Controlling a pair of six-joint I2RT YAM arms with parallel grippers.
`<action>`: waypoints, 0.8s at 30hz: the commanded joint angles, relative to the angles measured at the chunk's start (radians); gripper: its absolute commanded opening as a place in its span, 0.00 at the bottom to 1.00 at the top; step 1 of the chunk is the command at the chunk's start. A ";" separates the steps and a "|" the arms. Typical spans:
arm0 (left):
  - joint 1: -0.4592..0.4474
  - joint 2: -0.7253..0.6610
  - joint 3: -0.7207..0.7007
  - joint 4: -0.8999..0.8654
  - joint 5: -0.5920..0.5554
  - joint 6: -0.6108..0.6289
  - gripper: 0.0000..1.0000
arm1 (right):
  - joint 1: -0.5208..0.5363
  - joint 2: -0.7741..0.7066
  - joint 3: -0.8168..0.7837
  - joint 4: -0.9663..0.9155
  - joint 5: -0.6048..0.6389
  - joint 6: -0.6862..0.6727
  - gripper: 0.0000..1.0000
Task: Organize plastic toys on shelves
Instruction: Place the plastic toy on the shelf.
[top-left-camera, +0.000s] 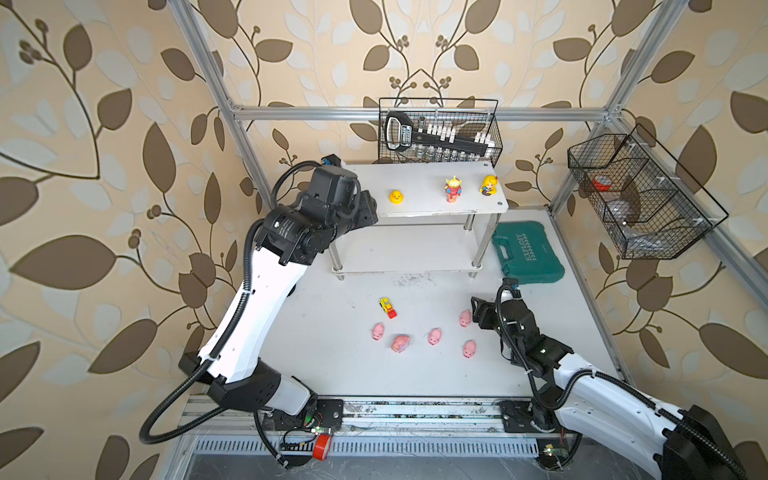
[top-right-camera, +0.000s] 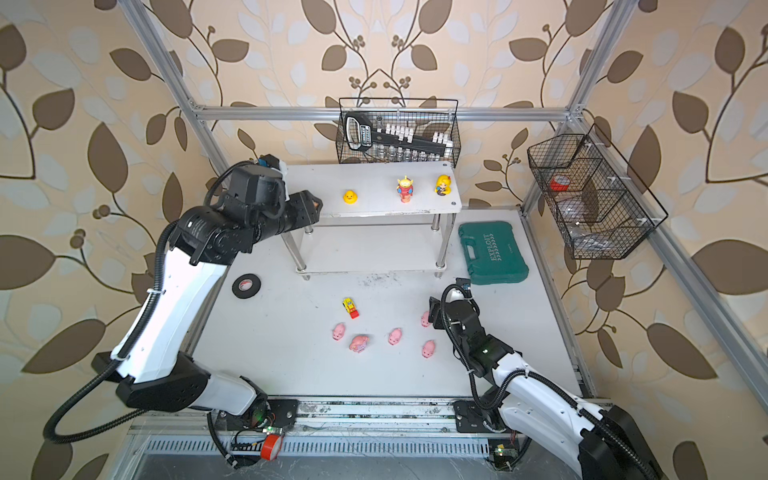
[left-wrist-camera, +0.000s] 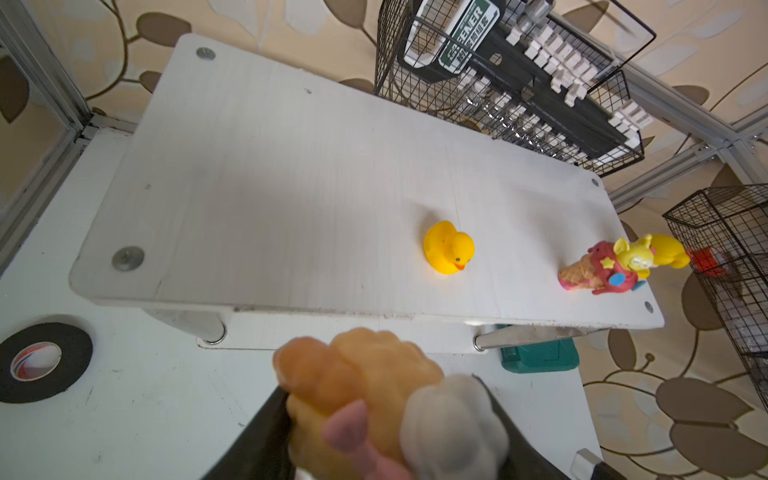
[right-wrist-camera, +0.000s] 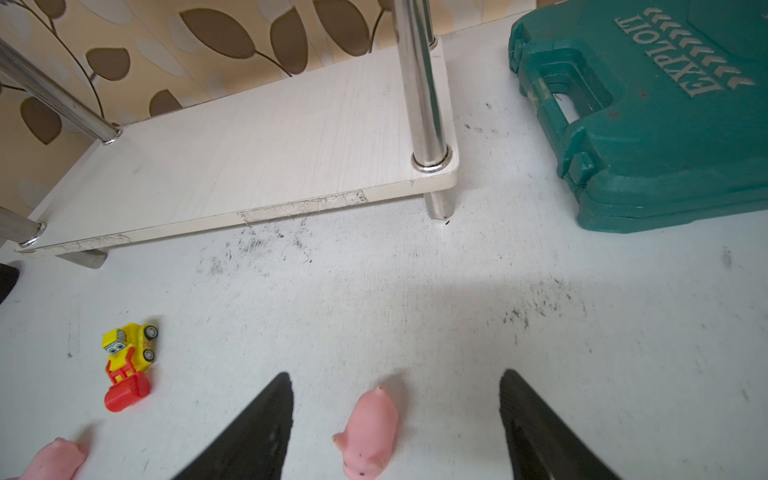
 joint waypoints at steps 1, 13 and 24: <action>0.037 0.078 0.128 -0.041 -0.039 0.019 0.45 | -0.002 -0.009 -0.017 0.009 -0.008 0.002 0.76; 0.168 0.200 0.195 0.020 0.055 -0.070 0.44 | -0.005 -0.010 -0.017 0.009 -0.016 0.001 0.77; 0.175 0.216 0.174 0.044 0.076 -0.120 0.43 | -0.004 0.004 -0.013 0.009 -0.015 -0.001 0.76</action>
